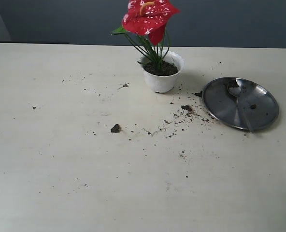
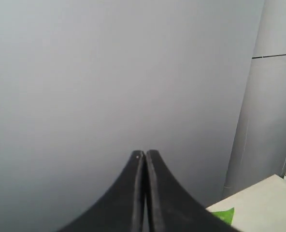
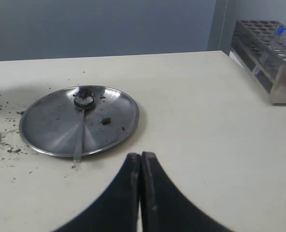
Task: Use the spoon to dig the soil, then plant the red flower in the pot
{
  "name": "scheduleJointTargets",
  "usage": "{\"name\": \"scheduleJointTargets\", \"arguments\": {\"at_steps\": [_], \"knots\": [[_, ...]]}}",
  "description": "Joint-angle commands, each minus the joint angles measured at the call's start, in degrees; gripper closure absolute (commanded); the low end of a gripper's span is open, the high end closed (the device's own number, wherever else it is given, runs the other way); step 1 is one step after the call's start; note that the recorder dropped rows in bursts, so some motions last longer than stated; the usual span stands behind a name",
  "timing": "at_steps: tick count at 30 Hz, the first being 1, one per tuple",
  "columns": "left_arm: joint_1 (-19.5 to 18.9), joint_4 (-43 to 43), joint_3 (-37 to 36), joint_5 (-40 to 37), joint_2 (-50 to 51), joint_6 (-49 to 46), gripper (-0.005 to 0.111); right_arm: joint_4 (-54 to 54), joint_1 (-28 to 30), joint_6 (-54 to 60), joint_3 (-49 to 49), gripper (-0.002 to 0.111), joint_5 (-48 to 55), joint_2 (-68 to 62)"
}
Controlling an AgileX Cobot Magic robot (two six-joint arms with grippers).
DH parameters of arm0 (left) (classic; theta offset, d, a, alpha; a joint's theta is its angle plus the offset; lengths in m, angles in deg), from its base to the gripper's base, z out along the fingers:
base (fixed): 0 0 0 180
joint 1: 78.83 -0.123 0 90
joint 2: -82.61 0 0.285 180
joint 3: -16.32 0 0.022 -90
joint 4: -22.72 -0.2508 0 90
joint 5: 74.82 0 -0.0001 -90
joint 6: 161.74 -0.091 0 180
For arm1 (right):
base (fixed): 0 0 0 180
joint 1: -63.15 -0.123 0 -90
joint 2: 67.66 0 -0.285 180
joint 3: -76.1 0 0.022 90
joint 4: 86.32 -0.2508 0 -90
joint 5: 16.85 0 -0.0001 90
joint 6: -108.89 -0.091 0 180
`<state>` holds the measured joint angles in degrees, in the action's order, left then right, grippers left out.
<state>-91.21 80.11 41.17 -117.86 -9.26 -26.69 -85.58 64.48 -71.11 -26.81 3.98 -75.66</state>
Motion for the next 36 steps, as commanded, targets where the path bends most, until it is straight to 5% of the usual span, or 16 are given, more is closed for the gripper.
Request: {"name": "scheduleJointTargets", "arguments": {"at_steps": [1,11,36], "knots": [[-0.08,-2.62,-0.07,0.80,-4.74,4.46,0.106,-0.02,0.33,0.00,0.13,0.108,-0.24,0.21],[-0.08,-12.44,-0.07,0.39,-14.14,14.08,0.106,-0.02,0.33,0.00,0.13,0.108,-0.24,0.21],[-0.08,-11.45,-0.07,-15.26,-20.09,14.42,0.106,-0.02,0.33,0.00,0.13,0.108,-0.24,0.21]]}}
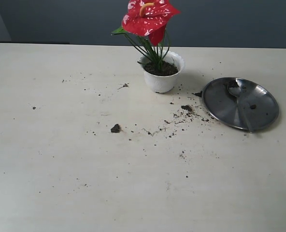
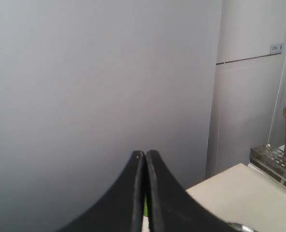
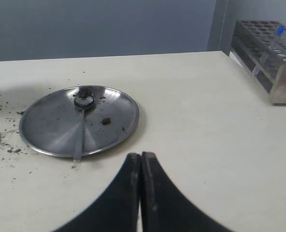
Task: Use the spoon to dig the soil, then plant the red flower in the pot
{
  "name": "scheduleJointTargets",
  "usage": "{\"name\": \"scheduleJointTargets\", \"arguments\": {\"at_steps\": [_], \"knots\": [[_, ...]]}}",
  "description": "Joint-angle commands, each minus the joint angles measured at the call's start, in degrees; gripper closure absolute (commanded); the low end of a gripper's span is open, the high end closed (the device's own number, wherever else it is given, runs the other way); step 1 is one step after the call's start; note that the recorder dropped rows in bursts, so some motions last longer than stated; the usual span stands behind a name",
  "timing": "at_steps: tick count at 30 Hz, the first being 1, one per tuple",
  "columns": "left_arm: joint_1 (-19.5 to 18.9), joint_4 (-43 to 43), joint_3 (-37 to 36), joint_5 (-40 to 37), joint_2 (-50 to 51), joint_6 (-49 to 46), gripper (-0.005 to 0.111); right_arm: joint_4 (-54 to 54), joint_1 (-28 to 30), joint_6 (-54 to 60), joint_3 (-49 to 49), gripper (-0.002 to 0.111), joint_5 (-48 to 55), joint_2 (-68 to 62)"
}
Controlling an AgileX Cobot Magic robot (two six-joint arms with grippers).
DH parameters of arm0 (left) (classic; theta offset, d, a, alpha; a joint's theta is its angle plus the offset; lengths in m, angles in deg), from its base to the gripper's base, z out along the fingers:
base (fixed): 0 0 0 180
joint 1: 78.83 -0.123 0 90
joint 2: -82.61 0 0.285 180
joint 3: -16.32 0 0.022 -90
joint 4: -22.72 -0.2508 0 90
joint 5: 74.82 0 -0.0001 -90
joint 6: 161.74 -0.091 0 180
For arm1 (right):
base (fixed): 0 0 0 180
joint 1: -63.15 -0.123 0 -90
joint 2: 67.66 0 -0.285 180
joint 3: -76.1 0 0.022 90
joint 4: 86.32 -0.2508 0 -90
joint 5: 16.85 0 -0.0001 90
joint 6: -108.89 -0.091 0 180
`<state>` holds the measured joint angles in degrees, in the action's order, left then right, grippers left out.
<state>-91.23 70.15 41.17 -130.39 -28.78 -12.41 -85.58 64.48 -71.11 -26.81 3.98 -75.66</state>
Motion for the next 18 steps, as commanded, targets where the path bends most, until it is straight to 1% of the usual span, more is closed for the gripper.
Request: {"name": "scheduleJointTargets", "arguments": {"at_steps": [1,4,6,7,10,15,18], "knots": [[-0.06,-1.60,-0.07,-2.33,-0.57,0.14,0.106,-0.02,0.33,0.00,0.13,0.108,-0.24,0.21],[-0.06,-1.63,-0.07,-0.98,-0.47,0.58,0.106,-0.02,0.33,0.00,0.13,0.108,-0.24,0.21],[-0.06,-2.71,-0.07,1.52,-0.47,2.29,0.106,-0.02,0.33,0.00,0.13,0.108,-0.24,0.21],[-0.06,-4.16,-0.07,3.45,-0.47,2.04,0.106,-0.02,0.33,0.00,0.13,0.108,-0.24,0.21],[-0.06,-10.29,-0.07,5.88,-0.47,2.04,0.106,-0.02,0.33,0.00,0.13,0.108,-0.24,0.21],[-0.06,-16.95,-0.32,6.80,-0.36,2.04,0.106,-0.02,0.33,0.00,0.13,0.108,-0.24,0.21],[-0.06,-21.21,-2.31,8.44,-1.63,2.04,0.106,-0.02,0.33,0.00,0.13,0.108,-0.24,0.21]]}}
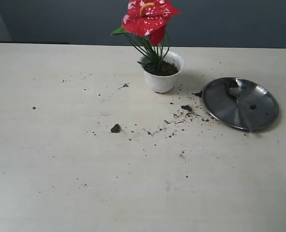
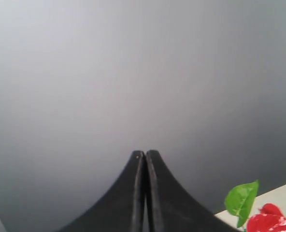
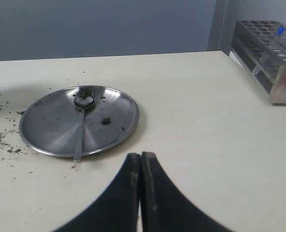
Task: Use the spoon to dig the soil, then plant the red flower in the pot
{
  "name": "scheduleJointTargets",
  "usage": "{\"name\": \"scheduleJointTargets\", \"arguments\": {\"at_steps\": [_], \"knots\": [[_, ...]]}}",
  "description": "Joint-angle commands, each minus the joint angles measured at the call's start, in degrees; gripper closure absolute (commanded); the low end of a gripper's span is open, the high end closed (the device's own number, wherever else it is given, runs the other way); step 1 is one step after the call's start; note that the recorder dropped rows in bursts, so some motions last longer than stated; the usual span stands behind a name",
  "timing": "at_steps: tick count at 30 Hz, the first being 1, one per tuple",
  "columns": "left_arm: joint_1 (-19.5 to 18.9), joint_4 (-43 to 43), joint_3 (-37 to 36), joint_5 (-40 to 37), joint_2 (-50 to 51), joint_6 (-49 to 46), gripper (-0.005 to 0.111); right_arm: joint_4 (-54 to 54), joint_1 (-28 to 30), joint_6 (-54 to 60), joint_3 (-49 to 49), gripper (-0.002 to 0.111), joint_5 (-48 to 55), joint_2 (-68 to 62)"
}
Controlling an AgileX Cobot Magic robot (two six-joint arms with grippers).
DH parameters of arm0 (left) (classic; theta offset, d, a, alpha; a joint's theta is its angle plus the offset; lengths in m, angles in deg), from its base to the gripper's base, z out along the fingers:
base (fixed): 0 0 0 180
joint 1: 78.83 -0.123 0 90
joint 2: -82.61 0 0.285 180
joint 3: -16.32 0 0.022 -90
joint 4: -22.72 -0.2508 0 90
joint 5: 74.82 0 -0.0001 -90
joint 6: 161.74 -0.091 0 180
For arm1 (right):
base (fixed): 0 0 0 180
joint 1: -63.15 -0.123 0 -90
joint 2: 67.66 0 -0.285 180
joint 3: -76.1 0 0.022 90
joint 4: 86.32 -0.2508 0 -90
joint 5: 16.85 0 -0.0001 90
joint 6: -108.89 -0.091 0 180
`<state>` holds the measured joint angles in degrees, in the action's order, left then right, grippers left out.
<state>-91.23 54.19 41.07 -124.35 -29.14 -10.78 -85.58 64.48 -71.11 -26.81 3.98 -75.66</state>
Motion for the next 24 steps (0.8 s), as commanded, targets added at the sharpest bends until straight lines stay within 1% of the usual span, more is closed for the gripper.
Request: {"name": "scheduleJointTargets", "arguments": {"at_steps": [1,4,11,19,24], "knots": [[-0.06,-6.47,-3.30,3.24,-1.89,0.42,0.106,-0.02,0.33,0.00,0.13,0.108,-0.24,0.21],[-0.06,-8.93,-7.45,6.97,-3.88,1.02,0.106,-0.02,0.33,0.00,0.13,0.108,-0.24,0.21],[-0.06,-12.78,-21.60,23.61,-8.67,1.02,0.106,-0.02,0.33,0.00,0.13,0.108,-0.24,0.21],[-0.06,-17.33,-38.41,37.75,-12.17,1.02,0.106,-0.02,0.33,0.00,0.13,0.108,-0.24,0.21],[-2.22,-17.29,-48.32,46.66,-13.97,1.02,0.106,-0.02,0.33,0.00,0.13,0.108,-0.24,0.21]]}}
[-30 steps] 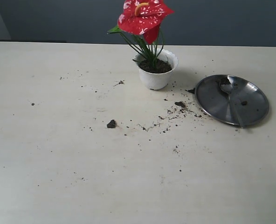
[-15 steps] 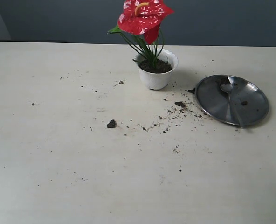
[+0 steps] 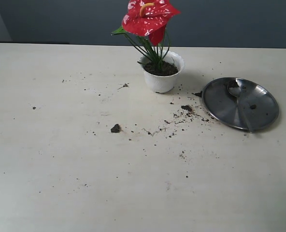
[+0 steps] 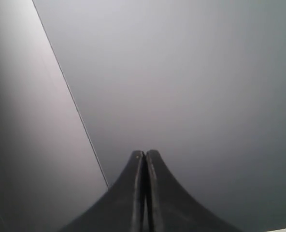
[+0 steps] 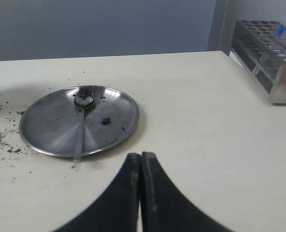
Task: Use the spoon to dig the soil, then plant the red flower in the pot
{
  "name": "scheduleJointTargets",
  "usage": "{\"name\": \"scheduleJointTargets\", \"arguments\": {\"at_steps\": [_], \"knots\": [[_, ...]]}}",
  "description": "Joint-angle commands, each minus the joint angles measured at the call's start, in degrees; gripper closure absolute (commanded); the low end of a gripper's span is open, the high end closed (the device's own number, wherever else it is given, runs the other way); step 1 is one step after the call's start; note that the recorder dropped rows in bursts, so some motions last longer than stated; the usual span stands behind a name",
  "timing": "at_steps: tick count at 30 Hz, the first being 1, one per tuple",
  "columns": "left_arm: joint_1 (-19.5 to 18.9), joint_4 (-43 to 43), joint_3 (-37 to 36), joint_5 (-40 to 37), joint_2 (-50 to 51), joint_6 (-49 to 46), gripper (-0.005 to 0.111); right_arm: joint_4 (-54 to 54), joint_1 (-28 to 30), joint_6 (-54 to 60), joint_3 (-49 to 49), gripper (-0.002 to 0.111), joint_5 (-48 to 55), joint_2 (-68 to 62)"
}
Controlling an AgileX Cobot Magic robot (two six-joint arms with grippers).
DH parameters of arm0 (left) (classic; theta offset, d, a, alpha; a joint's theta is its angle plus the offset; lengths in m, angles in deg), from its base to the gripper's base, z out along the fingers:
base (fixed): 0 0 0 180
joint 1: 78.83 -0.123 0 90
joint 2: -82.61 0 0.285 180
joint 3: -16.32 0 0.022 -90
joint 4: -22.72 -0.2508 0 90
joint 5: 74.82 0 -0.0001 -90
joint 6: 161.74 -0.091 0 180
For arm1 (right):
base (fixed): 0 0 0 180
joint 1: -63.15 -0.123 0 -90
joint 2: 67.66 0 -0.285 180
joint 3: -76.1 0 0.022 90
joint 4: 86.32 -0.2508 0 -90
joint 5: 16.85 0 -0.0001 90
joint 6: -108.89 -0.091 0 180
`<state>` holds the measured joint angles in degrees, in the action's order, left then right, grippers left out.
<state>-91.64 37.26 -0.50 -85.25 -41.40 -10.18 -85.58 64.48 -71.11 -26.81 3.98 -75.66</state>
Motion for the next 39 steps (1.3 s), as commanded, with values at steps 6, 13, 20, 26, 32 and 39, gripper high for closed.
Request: {"name": "scheduleJointTargets", "arguments": {"at_steps": [6,13,20,26,32,39], "knots": [[-5.43,7.73,-16.14,15.18,-4.23,0.45,0.106,-0.02,0.33,0.00,0.13,0.108,-0.24,0.21],[-5.42,8.57,-19.59,16.50,-5.01,0.45,0.106,-0.02,0.33,0.00,0.13,0.108,-0.24,0.21],[-5.42,7.44,-20.21,16.49,-4.89,0.45,0.106,-0.02,0.33,0.00,0.13,0.108,-0.24,0.21],[-5.42,6.39,-20.21,16.60,-4.89,0.45,0.106,-0.02,0.33,0.00,0.13,0.108,-0.24,0.21],[-5.42,6.23,-20.21,16.60,-4.89,0.45,0.106,-0.02,0.33,0.00,0.13,0.108,-0.24,0.21],[-5.42,0.98,-20.21,14.81,-5.03,1.56,0.106,-0.02,0.33,0.00,0.13,0.108,-0.24,0.21]]}}
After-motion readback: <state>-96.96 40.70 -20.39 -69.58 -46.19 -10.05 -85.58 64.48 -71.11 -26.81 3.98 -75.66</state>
